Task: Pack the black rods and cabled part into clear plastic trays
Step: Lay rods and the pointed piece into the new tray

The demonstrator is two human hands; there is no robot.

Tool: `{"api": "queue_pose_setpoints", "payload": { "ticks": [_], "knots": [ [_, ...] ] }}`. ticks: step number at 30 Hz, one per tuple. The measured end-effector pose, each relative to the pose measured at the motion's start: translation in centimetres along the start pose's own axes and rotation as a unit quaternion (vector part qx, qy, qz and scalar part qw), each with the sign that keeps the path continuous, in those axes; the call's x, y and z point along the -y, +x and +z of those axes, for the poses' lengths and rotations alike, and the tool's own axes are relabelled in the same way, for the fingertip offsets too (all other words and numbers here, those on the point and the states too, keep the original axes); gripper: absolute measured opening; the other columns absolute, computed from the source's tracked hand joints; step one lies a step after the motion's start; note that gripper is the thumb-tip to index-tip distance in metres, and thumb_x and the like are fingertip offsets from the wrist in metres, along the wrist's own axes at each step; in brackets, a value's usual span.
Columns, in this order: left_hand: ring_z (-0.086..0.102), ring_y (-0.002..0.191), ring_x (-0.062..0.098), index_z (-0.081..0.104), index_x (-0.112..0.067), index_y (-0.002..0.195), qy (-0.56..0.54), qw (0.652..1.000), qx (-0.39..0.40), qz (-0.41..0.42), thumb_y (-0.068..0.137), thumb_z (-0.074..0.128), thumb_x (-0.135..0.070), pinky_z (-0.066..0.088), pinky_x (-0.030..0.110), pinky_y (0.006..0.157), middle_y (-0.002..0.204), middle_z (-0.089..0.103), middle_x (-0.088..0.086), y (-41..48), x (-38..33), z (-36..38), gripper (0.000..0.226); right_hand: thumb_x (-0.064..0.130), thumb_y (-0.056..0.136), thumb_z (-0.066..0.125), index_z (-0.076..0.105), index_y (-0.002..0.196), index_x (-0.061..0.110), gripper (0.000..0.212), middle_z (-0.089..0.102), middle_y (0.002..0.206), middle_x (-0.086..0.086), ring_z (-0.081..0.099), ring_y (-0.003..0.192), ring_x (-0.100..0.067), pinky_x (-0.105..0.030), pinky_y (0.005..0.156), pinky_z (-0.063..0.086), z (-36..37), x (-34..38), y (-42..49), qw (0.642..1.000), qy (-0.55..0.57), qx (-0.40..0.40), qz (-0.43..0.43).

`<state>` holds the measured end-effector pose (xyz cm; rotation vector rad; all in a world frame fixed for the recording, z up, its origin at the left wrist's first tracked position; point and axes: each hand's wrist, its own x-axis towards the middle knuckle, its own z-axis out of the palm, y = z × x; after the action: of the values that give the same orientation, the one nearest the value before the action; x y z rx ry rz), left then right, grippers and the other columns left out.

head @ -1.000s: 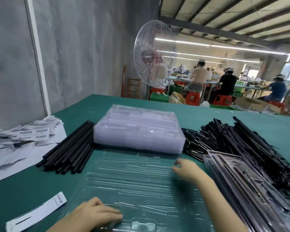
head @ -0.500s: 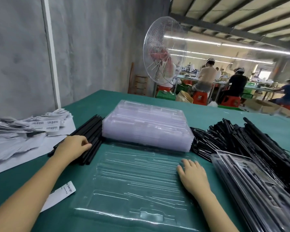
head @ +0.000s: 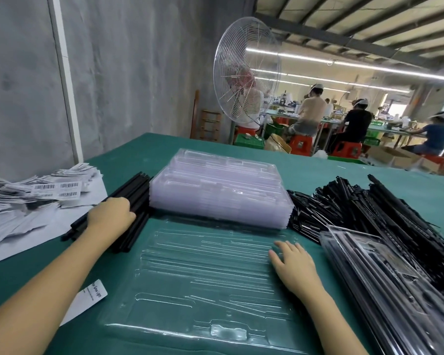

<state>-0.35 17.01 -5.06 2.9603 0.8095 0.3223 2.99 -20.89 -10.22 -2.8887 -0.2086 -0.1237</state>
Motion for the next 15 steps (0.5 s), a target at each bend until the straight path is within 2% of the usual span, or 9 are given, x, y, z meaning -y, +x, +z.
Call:
{"api": "queue_pose_setpoints", "payload": {
  "ticks": [2,4,7,9,10,11,12,13,15],
  "knots": [
    [0.057,0.084,0.034,0.056,-0.004,0.083,-0.096,0.994,-0.005,-0.057,0.089,0.048,-0.012,0.042,0.031,0.069,0.089,0.06,0.018,0.9,1.5,-0.5,0.013,0.047,0.098,0.03,0.033,0.144,0.025,0.051,0.028,0.154,-0.001,0.015,0.144,-0.022,-0.034,0.116,0.012,-0.1,-0.2,0.1,1.0,0.003,0.008,0.001],
    [0.06,0.086,0.038,0.06,0.004,0.083,-0.144,0.986,-0.015,-0.086,0.089,0.048,-0.004,0.043,0.033,0.07,0.091,0.063,0.025,1.9,3.9,-1.1,0.016,0.046,0.098,0.032,0.034,0.144,0.024,0.05,0.027,0.154,-0.002,0.014,0.145,-0.022,-0.034,0.116,0.012,-0.3,-0.4,0.3,1.0,0.013,0.01,0.002],
    [0.056,0.066,0.035,0.05,-0.001,0.069,-0.163,0.98,-0.075,-0.081,0.085,0.048,0.004,0.048,0.042,0.066,0.079,0.063,0.028,2.3,7.9,-2.0,0.016,0.035,0.097,0.044,0.049,0.133,0.016,0.041,0.026,0.154,-0.01,0.013,0.145,-0.023,-0.032,0.114,0.014,-0.7,-0.3,0.2,0.995,0.096,-0.014,0.005],
    [0.05,0.056,0.03,0.048,-0.018,0.078,-0.264,0.952,-0.153,-0.023,0.091,0.046,-0.014,0.048,0.046,0.062,0.069,0.063,0.019,0.4,9.5,-2.0,0.013,0.019,0.095,0.051,0.062,0.114,0.009,0.024,0.042,0.142,-0.016,0.028,0.139,-0.026,-0.031,0.108,0.025,-1.2,-0.2,-0.1,0.979,0.182,-0.088,-0.005],
    [0.048,0.051,0.027,0.05,-0.029,0.081,-0.344,0.922,-0.179,0.016,0.09,0.042,-0.031,0.046,0.039,0.056,0.063,0.064,0.007,-1.3,9.6,-2.2,0.012,0.014,0.094,0.052,0.065,0.103,0.009,0.017,0.055,0.127,-0.015,0.043,0.127,-0.027,-0.031,0.098,0.034,-1.6,-0.2,-0.3,0.964,0.226,-0.14,-0.013],
    [0.046,0.044,0.022,0.053,-0.035,0.085,-0.415,0.894,-0.158,0.064,0.085,0.038,-0.046,0.042,0.028,0.047,0.058,0.062,-0.002,-3.1,9.1,-2.8,0.018,0.012,0.094,0.051,0.066,0.093,0.011,0.014,0.064,0.108,-0.01,0.055,0.11,-0.027,-0.031,0.085,0.04,-2.2,0.0,-0.5,0.945,0.271,-0.182,-0.009],
    [0.042,0.037,0.016,0.056,-0.037,0.088,-0.476,0.867,-0.095,0.113,0.079,0.039,-0.056,0.034,0.02,0.039,0.057,0.062,-0.004,-4.7,8.1,-3.6,0.027,0.014,0.095,0.049,0.064,0.087,0.015,0.017,0.066,0.094,-0.005,0.061,0.092,-0.025,-0.031,0.072,0.042,-3.0,0.1,-0.7,0.923,0.33,-0.2,0.006],
    [0.039,0.035,0.01,0.059,-0.035,0.088,-0.519,0.84,-0.01,0.16,0.076,0.044,-0.06,0.028,0.013,0.034,0.058,0.062,-0.001,-6.1,7.0,-4.2,0.031,0.018,0.098,0.044,0.063,0.087,0.016,0.021,0.067,0.09,-0.005,0.062,0.078,-0.023,-0.03,0.062,0.045,-4.0,0.2,-0.9,0.891,0.415,-0.181,0.027],
    [0.041,0.039,0.005,0.063,-0.03,0.086,-0.485,0.825,0.155,0.245,0.083,0.051,-0.054,0.031,0.012,0.037,0.061,0.064,0.003,-7.6,5.0,-4.6,0.026,0.032,0.102,0.032,0.062,0.098,0.011,0.036,0.07,0.093,-0.011,0.062,0.055,-0.02,-0.025,0.041,0.045,-5.6,0.0,-1.6,0.805,0.589,-0.048,0.05]
  ]
}}
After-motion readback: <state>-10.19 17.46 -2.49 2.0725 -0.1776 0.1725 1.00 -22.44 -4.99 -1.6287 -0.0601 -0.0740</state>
